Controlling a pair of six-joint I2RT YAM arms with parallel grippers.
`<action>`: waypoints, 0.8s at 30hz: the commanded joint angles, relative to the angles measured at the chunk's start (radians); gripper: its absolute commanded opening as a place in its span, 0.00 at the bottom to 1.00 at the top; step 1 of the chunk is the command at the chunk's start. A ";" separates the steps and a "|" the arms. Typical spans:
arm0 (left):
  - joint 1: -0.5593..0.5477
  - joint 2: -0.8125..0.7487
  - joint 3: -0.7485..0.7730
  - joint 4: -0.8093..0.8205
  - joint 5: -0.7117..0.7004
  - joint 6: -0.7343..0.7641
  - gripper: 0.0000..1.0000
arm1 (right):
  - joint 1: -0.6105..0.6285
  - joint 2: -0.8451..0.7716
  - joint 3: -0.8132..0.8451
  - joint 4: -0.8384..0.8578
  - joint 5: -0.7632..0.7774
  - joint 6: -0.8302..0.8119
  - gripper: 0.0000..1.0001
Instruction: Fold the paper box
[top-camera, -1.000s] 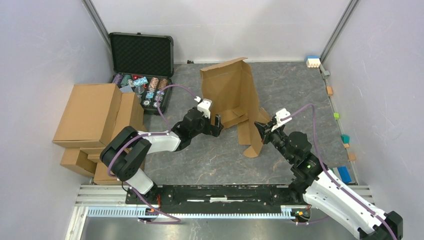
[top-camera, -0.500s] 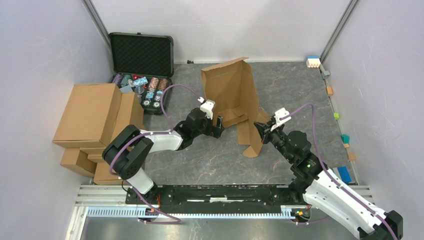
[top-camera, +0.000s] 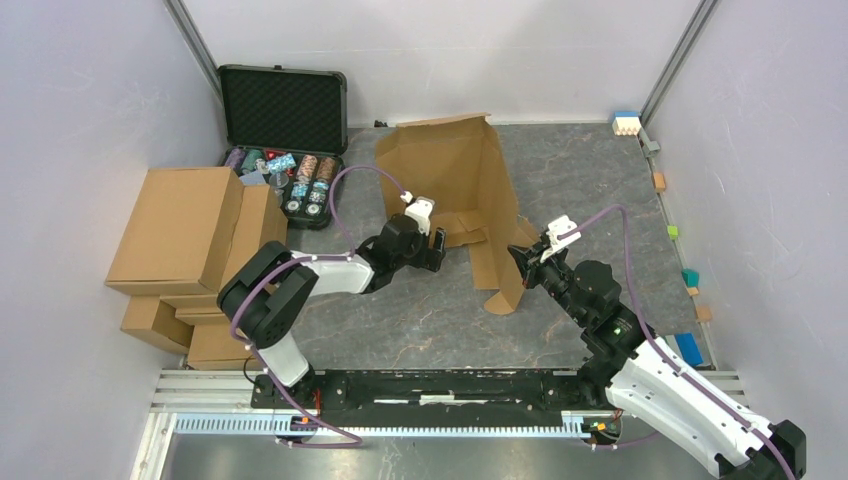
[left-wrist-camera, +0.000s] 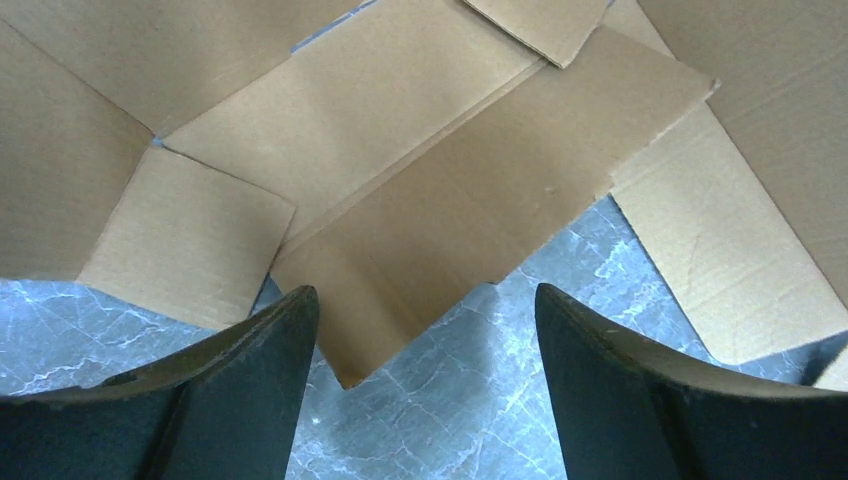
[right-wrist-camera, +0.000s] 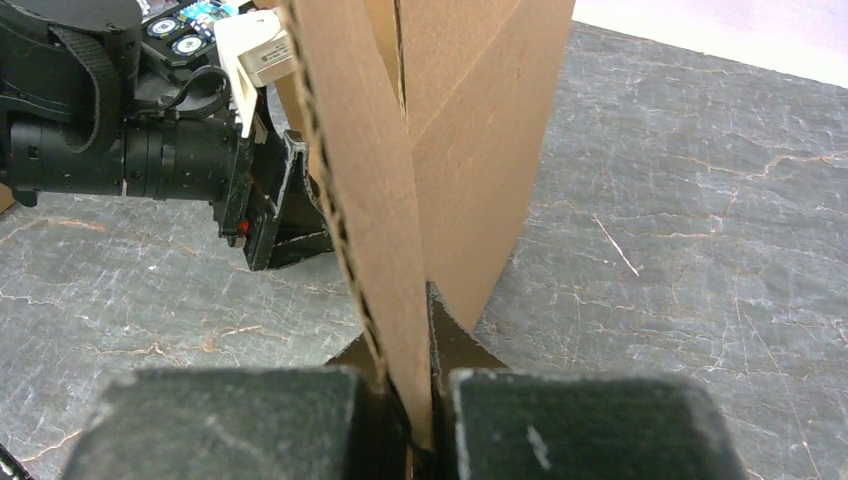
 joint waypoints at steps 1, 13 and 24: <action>-0.003 0.022 0.062 -0.023 -0.071 0.036 0.83 | 0.002 0.006 0.036 -0.044 -0.029 0.015 0.00; 0.004 -0.160 -0.035 -0.078 -0.009 0.071 0.96 | 0.002 0.028 0.058 -0.073 -0.002 -0.007 0.00; 0.186 -0.335 -0.121 -0.125 0.060 -0.082 0.99 | 0.002 0.054 0.076 -0.075 -0.016 -0.021 0.00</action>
